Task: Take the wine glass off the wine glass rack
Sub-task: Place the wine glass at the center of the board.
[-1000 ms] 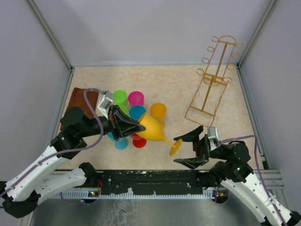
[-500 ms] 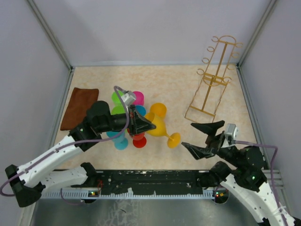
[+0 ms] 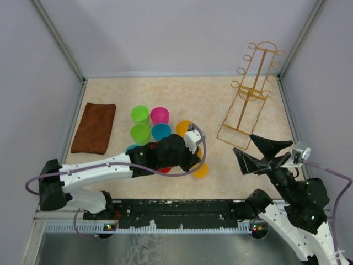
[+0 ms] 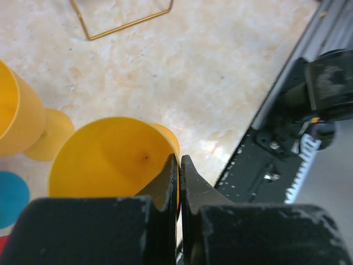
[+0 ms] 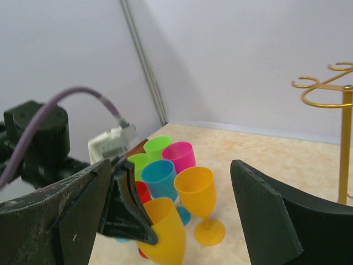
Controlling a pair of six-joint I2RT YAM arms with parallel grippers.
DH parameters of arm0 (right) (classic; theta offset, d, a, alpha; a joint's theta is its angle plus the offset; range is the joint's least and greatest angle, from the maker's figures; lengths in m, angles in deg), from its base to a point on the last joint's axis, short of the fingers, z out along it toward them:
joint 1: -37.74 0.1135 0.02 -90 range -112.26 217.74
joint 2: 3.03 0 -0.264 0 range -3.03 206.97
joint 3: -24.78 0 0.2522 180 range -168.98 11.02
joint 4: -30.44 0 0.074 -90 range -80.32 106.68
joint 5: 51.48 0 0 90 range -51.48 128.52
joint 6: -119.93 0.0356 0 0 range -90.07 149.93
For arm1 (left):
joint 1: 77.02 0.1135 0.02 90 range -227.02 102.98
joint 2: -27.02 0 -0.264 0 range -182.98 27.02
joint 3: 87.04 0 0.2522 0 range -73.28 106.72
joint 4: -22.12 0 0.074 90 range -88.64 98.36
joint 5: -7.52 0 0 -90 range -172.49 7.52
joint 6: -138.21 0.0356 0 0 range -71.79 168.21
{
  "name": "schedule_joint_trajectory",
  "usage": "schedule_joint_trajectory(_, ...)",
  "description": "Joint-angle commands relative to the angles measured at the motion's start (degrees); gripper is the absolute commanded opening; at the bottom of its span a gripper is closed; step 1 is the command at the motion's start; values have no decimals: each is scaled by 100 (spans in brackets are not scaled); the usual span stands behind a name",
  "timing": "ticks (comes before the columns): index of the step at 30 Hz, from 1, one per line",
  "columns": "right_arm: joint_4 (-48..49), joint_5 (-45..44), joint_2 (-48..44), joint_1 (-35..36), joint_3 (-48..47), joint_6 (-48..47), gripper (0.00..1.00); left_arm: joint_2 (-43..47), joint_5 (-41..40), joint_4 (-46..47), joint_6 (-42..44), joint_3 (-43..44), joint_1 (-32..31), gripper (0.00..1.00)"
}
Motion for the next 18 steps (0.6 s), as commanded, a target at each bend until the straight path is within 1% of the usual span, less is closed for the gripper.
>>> schedule_joint_trajectory(1,-300,-756,-80,-16,-323,97,89,-462,-1136,-111,547,363,-248,0)
schedule_joint_trajectory(4,-395,-911,-80,-15,-331,67,89,-800,-1267,-402,674,610,-303,0)
schedule_joint_trajectory(8,-397,-945,-80,-14,-284,22,89,-1121,-1583,-1013,662,945,-346,0)
schedule_joint_trajectory(10,-377,-948,-80,-15,-242,5,89,-1194,-1779,-1326,555,1105,-350,1)
schedule_joint_trajectory(11,-363,-960,-80,-16,-231,1,89,-1193,-1868,-1406,535,1129,-347,4)
schedule_joint_trajectory(12,-343,-965,-80,-13,-203,0,89,-1174,-1897,-1436,540,1125,-347,10)
schedule_joint_trajectory(13,-329,-970,-80,-15,-180,0,89,-1142,-1890,-1441,542,1115,-346,19)
schedule_joint_trajectory(15,-300,-967,-80,-16,-148,0,89,-1067,-1806,-1512,520,1164,-345,40)
schedule_joint_trajectory(18,-291,-957,-80,-16,-145,0,89,-822,-1601,-1691,409,1336,-347,57)
